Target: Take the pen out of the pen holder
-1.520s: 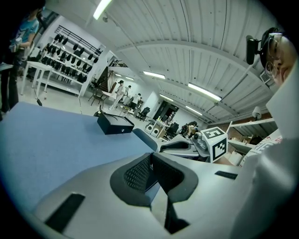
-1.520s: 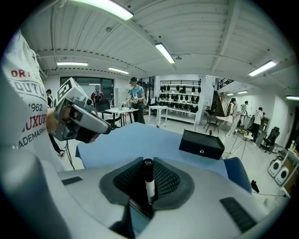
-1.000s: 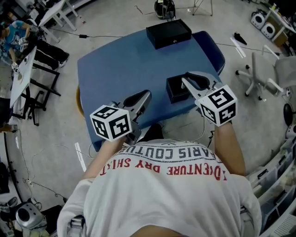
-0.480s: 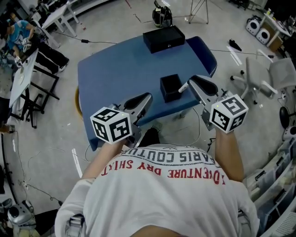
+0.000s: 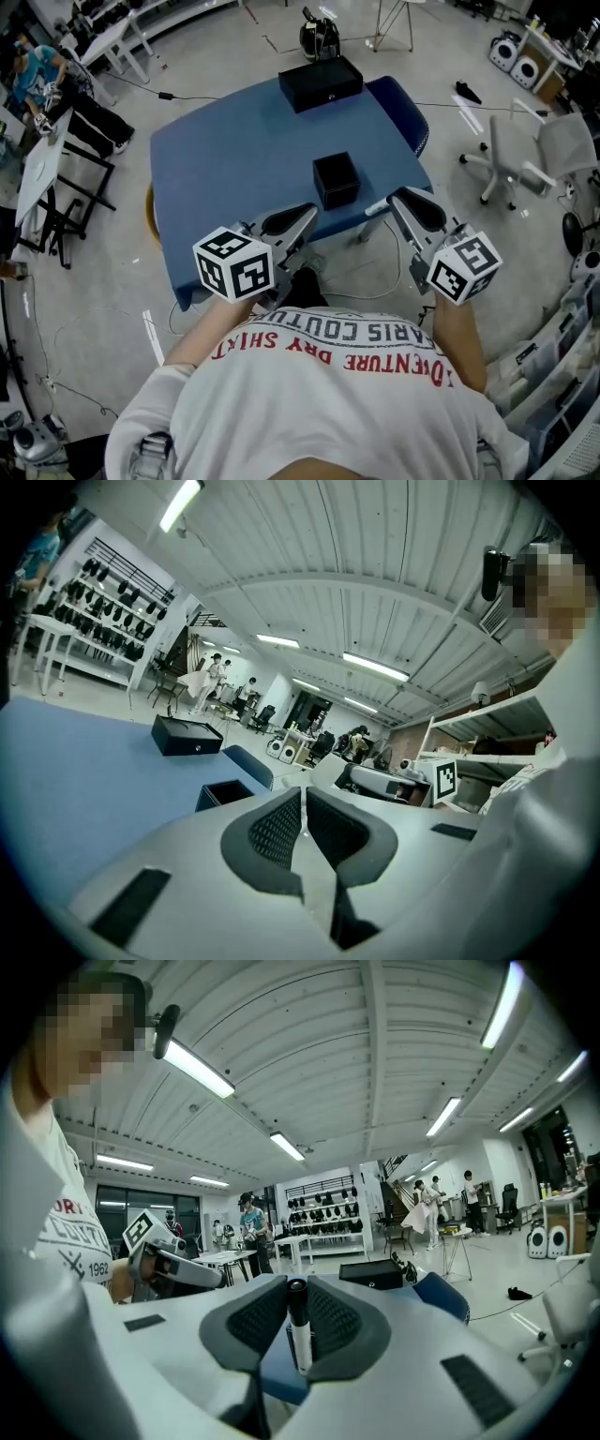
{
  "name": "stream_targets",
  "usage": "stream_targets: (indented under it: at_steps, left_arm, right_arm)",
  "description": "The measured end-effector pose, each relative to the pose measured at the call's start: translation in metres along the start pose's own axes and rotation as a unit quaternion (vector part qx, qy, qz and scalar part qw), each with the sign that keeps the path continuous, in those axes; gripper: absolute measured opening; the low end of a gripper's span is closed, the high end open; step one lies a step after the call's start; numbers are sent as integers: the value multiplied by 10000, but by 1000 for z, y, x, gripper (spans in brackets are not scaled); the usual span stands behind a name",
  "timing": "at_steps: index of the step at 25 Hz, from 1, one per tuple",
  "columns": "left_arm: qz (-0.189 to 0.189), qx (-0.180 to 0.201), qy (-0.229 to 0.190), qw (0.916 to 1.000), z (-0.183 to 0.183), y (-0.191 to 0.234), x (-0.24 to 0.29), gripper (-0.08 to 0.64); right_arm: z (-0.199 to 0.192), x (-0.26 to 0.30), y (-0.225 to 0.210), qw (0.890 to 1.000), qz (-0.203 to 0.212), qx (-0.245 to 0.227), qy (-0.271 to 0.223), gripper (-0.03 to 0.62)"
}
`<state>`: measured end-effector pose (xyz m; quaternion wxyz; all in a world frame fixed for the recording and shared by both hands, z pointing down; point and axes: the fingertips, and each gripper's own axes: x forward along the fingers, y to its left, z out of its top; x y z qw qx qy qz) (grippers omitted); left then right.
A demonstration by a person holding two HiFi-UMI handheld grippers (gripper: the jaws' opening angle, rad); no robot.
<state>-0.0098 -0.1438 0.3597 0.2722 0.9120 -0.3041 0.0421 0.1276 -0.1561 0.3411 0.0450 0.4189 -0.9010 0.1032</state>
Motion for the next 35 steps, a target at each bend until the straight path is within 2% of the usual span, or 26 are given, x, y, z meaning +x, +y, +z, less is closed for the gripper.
stream_targets:
  at_steps: [6,17,35]
  left_arm:
    - [-62,-16,100,9999,-8,0,5,40]
    - [-146,111,96,9998,0,-16,18,40]
    - [54,105,73,9999,3,-11,-2,40]
  right_arm:
    - [-13,-6,8,9999,83,117,-82,75]
    - [-20,-20,17,9992,304,126,-241,75]
    - [2,-7,32,9977,524,-139,-415,75]
